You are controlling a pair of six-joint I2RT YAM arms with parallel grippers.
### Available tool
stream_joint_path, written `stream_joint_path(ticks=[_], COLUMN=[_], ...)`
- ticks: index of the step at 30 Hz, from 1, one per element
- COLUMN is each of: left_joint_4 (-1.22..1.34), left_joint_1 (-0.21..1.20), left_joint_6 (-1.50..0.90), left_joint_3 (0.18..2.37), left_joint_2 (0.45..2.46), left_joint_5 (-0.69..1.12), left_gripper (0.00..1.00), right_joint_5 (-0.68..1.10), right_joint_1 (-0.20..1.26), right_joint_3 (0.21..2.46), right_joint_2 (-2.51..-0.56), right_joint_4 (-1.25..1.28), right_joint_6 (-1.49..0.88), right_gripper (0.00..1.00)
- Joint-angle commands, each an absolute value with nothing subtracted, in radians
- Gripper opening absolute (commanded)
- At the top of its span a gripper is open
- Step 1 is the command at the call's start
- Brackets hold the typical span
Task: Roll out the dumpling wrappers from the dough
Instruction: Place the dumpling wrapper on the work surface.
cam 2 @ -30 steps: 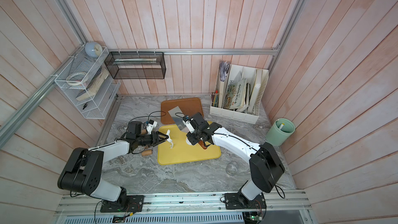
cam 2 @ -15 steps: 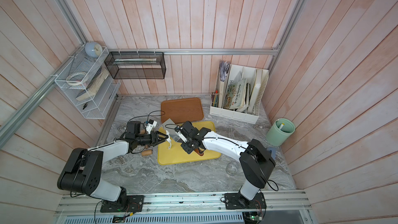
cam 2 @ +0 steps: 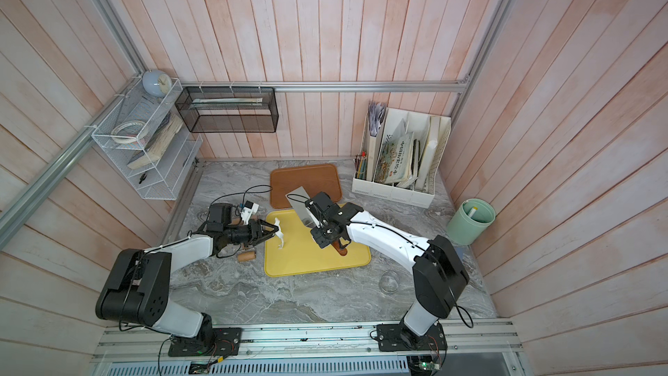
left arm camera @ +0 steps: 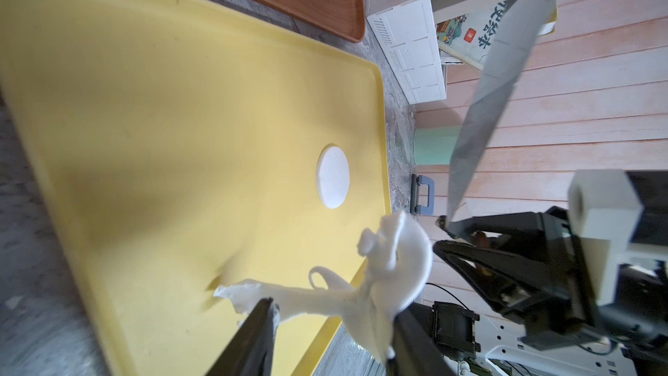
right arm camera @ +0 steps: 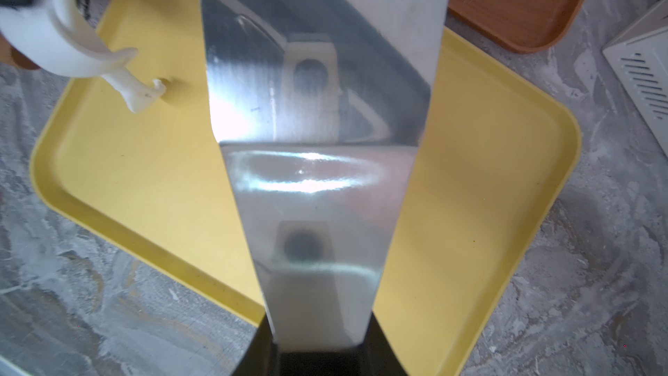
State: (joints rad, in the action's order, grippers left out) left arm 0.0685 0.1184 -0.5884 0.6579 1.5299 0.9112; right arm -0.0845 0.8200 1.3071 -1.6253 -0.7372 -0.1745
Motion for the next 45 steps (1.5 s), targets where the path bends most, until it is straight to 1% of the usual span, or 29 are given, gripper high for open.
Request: stream_joint_path(ticks=[1,4,7,9,12,15,18,20,23,27,36,45], left_joint_4=[0.094,0.096,0.118,0.11,0.053,0.042,0.021,0.035,0.09,0.081,0.059,0.029], left_joint_1=[0.116,0.115,0.115,0.121,0.133,0.15,0.183,0.207,0.212,0.212,0.209,0.174], left_joint_6=[-0.582,-0.565,-0.604,-0.634,-0.637,-0.641,-0.588,-0.554,-0.548,-0.549,-0.516,-0.492], left_joint_3=[0.673,0.678,0.676,0.682,0.713,0.72,0.724,0.717,0.708,0.709,0.701,0.7], left_joint_2=[1.544,1.562,1.589,1.612,1.649,1.65,1.617,1.6,1.613,1.633,1.602,1.563], left_joint_5=[0.906,0.876,0.822,0.801,0.811,0.827,0.76,0.749,0.821,0.832,0.874,0.929], left_gripper=[0.49,0.49,0.44,0.42,0.41,0.41,0.41,0.41,0.41,0.41,0.41,0.41], right_joint_5=[-0.015,-0.021,-0.006,0.014,0.073,0.14,0.121,0.113,0.139,0.159,0.244,0.278], right_joint_1=[0.752,0.748,0.749,0.749,0.742,0.741,0.744,0.756,0.769,0.816,0.871,0.887], right_joint_3=[1.364,1.404,1.42,1.406,1.416,1.422,1.446,1.472,1.522,1.593,1.58,1.468], right_joint_2=[-1.592,-1.577,-1.57,-1.558,-1.537,-1.525,-1.552,-1.57,-1.598,-1.663,-1.772,-1.832], right_joint_4=[-0.947,-1.143,-1.301,-1.352,-1.392,-1.393,-1.391,-1.376,-1.304,-1.243,-1.123,-1.062], right_joint_6=[-0.321,-0.373,-0.39,-0.392,-0.415,-0.418,-0.406,-0.404,-0.379,-0.349,-0.314,-0.286], right_gripper=[0.0,0.0,0.0,0.0,0.0,0.0,0.0,0.0,0.0,0.0,0.0,0.0])
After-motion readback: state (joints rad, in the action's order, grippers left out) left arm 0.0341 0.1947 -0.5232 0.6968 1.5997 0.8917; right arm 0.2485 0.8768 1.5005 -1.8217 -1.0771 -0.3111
